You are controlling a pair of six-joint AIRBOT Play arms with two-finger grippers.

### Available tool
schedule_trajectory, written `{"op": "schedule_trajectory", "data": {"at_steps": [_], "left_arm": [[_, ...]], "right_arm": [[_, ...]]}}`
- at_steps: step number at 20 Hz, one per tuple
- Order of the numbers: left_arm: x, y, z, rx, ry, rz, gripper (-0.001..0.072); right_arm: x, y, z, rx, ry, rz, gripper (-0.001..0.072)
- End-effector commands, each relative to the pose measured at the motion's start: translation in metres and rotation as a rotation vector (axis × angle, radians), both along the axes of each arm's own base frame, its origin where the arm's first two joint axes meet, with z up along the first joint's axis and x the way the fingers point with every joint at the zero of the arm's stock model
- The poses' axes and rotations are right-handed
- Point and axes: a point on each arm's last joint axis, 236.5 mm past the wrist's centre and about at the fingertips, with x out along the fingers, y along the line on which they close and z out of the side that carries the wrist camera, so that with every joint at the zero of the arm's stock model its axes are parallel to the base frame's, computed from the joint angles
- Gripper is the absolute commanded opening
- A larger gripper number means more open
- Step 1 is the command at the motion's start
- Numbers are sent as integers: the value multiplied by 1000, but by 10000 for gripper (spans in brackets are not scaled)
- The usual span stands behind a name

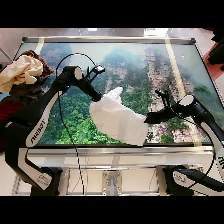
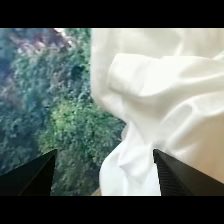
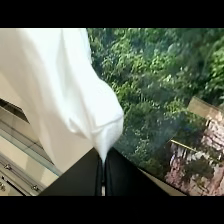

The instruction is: Fold the shirts.

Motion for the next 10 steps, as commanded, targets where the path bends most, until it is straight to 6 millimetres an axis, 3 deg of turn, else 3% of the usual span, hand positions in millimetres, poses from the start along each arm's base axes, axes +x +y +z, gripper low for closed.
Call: {"op": "schedule_trajectory", "data": {"at_steps": [1,3,7,8,9,10], "left_arm": [[-31,-13,-14,-42,97,-159,687],[-41,-14,-21,-60,161,-165,687],[-50,-50,-23,-241,240,-155,597],[-47,-54,-24,-258,234,-145,512],[-43,-56,-24,-270,224,-133,348],[-39,-58,-23,-279,208,-122,63]], "right_arm": [[10,-7,2,-16,-37,-43,31],[16,-7,3,-13,-54,-62,32],[20,-1,7,17,-61,-82,32],[21,-1,8,21,-61,-85,32],[21,0,8,22,-64,-87,31],[23,-1,8,21,-68,-89,31]]}}
